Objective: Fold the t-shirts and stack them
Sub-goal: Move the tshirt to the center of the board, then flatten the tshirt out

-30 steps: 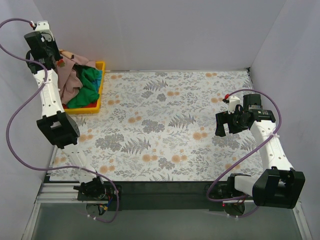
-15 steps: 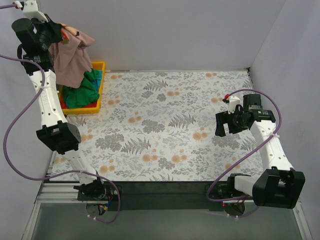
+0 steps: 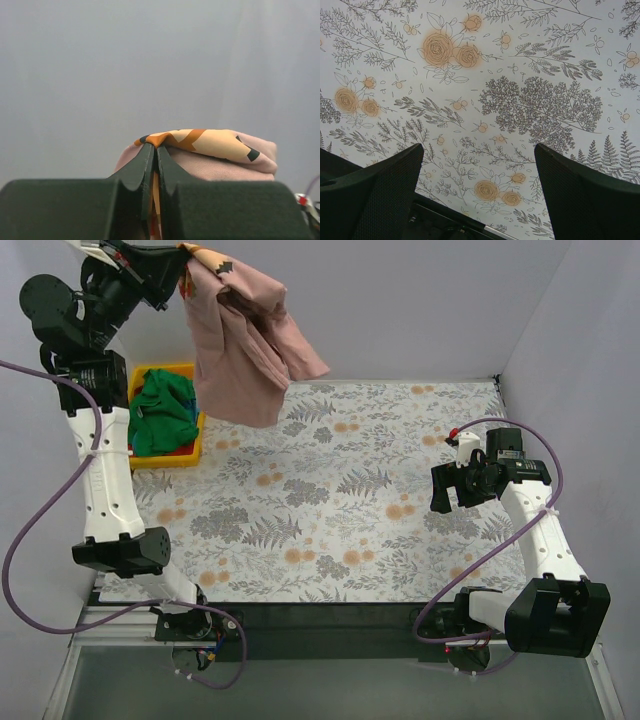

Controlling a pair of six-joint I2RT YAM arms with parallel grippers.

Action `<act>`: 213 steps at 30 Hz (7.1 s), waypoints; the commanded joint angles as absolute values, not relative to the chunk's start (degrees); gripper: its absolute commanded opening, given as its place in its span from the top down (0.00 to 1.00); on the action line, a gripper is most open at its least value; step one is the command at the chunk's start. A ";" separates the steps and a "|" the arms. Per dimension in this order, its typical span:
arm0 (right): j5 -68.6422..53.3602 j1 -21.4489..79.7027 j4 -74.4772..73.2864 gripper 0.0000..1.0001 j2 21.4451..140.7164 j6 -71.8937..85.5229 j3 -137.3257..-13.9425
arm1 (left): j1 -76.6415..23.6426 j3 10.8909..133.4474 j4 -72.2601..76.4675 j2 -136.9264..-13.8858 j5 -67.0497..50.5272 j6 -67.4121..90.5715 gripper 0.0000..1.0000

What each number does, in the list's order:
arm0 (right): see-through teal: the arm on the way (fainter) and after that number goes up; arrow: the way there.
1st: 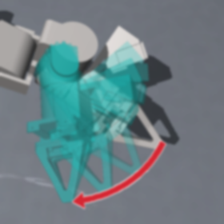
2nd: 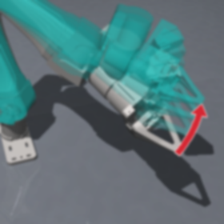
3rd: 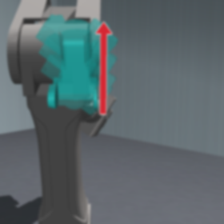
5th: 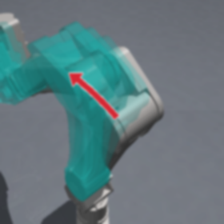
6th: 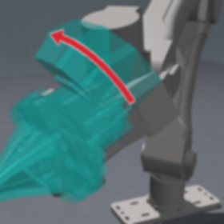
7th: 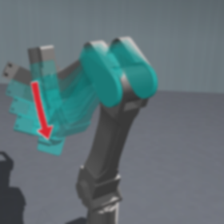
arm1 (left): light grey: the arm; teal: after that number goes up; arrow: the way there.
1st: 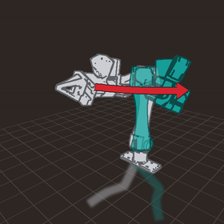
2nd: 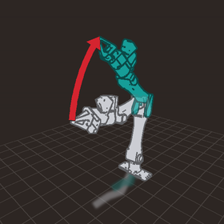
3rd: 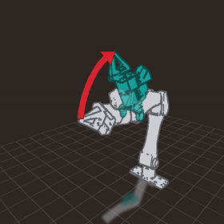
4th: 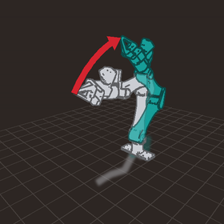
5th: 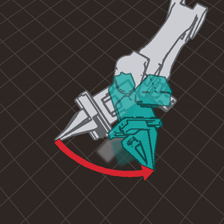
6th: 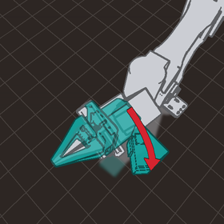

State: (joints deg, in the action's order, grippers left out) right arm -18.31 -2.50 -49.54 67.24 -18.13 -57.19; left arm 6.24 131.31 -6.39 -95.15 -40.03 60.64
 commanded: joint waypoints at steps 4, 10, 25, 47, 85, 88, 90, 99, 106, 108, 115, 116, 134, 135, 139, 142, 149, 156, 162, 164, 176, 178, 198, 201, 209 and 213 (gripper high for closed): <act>-17.67 -2.46 -48.78 0.02 66.71 -17.58 -56.86 | 1.24 116.13 -4.83 -90.98 -51.15 67.24 1.00; -17.05 -2.46 -48.87 0.02 67.06 -17.49 -56.78 | -5.87 91.54 -4.83 -81.85 -52.65 61.18 1.00; -17.75 -2.55 -48.87 0.02 68.82 -17.93 -57.48 | -21.18 69.79 -11.16 -80.77 -44.40 45.18 0.62; -26.19 9.49 -47.47 0.05 89.90 -20.40 -69.59 | -16.35 62.75 -34.28 -88.23 -27.25 34.63 0.38; -28.92 14.07 -46.06 0.99 113.83 -19.67 -111.19 | -8.79 94.97 -32.34 -108.55 -33.74 43.94 1.00; -28.39 13.10 -46.05 0.99 107.86 -22.48 -113.10 | -8.26 99.22 -31.47 -106.97 -36.73 42.63 1.00; -26.90 13.10 -46.05 0.99 103.22 -24.16 -114.34 | -8.17 100.37 -29.11 -103.37 -38.40 41.84 1.00; -27.34 20.80 -44.30 0.99 74.73 -40.41 -84.77 | -4.57 76.84 -27.30 -79.76 -51.76 22.76 1.00; -13.29 45.86 -45.27 0.02 49.06 -52.03 -51.87 | -1.07 56.53 -33.94 -69.00 -43.69 6.41 0.71; -9.50 46.49 -44.82 0.02 48.95 -48.89 -53.42 | 3.15 55.64 -33.75 -69.25 -44.20 6.76 0.64; -7.64 43.25 -42.98 0.23 65.81 -39.49 -63.70 | 4.84 58.62 -34.28 -74.44 -47.28 14.58 0.48; -8.69 42.81 -42.80 0.26 71.05 -38.33 -65.37 | 3.53 58.45 -34.02 -74.97 -45.89 15.81 0.42; -14.67 34.88 -43.59 0.52 103.88 -32.87 -71.73 | -7.73 57.57 -31.99 -88.77 -18.90 30.32 0.62; -14.76 35.68 -43.85 0.52 103.97 -33.13 -70.67 | -7.73 57.74 -32.25 -89.12 -18.55 30.41 0.64; -16.51 40.77 -46.74 0.58 104.68 -33.58 -66.45 | -7.73 58.97 -32.70 -90.88 -18.37 31.20 0.67; -27.28 46.48 -50.17 0.61 104.59 -33.84 -67.14 | -7.82 60.38 -33.83 -91.06 -19.77 31.99 0.67; -48.15 40.31 -60.65 0.54 100.46 -34.99 -85.21 | -9.84 61.00 -36.21 -88.68 -23.73 32.26 0.56; -29.99 24.09 -54.24 0.47 108.54 -26.02 -95.80 | -11.60 60.21 -34.28 -91.23 -19.34 34.27 0.45; -21.45 23.20 -49.49 0.52 114.87 -23.91 -97.38 | -11.60 59.42 -32.87 -92.55 -17.23 34.54 0.52; -18.55 23.29 -46.50 0.50 116.45 -22.15 -96.24 | -11.60 59.24 -32.78 -92.90 -16.17 34.72 0.53; -5.19 25.04 -42.19 0.55 115.59 -24.52 -78.77 | -11.78 59.85 -31.03 -100.71 -11.43 34.72 0.82; -5.97 26.71 -43.32 0.55 111.47 -26.79 -71.13 | -11.69 63.27 -30.68 -103.34 -9.24 34.19 0.91; -14.78 24.53 -59.15 0.45 87.10 -34.79 -71.21 | -10.02 73.33 -34.72 -96.34 -27.40 32.34 0.55; -12.75 20.14 -58.80 0.52 88.24 -35.77 -69.79 | -11.95 69.71 -34.89 -91.24 -29.97 29.80 0.55; -12.31 11.87 -58.80 0.52 89.91 -41.65 -66.63 | -17.49 59.16 -35.33 -86.92 -29.53 26.63 0.54; -12.92 11.43 -58.71 0.52 89.91 -42.63 -64.43 | -18.46 57.57 -34.45 -87.36 -28.83 26.81 0.54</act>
